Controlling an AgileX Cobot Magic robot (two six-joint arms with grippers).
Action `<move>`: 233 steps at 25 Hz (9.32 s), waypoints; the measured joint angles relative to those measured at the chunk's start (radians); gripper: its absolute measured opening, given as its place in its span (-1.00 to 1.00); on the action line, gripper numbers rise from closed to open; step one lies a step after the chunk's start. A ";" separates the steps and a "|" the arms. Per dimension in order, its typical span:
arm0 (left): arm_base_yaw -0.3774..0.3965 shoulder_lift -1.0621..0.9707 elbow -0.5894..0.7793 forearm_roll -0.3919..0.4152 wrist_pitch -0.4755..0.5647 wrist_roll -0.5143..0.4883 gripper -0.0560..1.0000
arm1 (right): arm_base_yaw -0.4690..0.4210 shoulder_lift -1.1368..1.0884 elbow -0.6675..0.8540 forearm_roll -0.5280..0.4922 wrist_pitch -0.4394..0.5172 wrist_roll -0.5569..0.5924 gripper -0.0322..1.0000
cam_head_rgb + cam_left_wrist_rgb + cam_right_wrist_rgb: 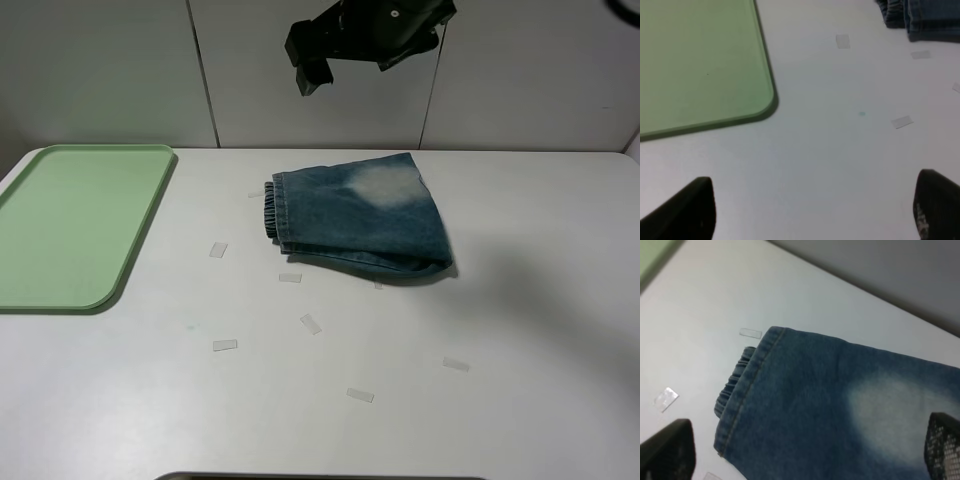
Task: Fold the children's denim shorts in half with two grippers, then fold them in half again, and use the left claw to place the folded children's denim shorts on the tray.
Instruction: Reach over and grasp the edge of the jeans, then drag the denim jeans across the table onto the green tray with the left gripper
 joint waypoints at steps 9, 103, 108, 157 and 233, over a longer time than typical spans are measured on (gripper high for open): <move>0.000 0.000 0.000 0.000 0.000 0.000 0.60 | -0.048 -0.409 0.422 -0.030 -0.160 0.008 0.41; 0.000 0.000 0.000 0.000 0.000 0.000 0.60 | -0.546 -1.719 1.008 0.084 0.347 -0.125 0.41; 0.000 0.000 0.000 -0.002 0.000 -0.022 0.60 | -0.546 -1.719 1.008 0.084 0.347 -0.125 0.41; 0.087 1.902 -0.558 -1.058 -0.649 0.700 0.60 | -0.546 -1.719 1.008 0.082 0.347 -0.125 0.41; -0.229 2.187 -0.941 -1.169 -0.783 0.883 -0.65 | -0.546 -1.719 1.008 0.082 0.347 -0.125 0.41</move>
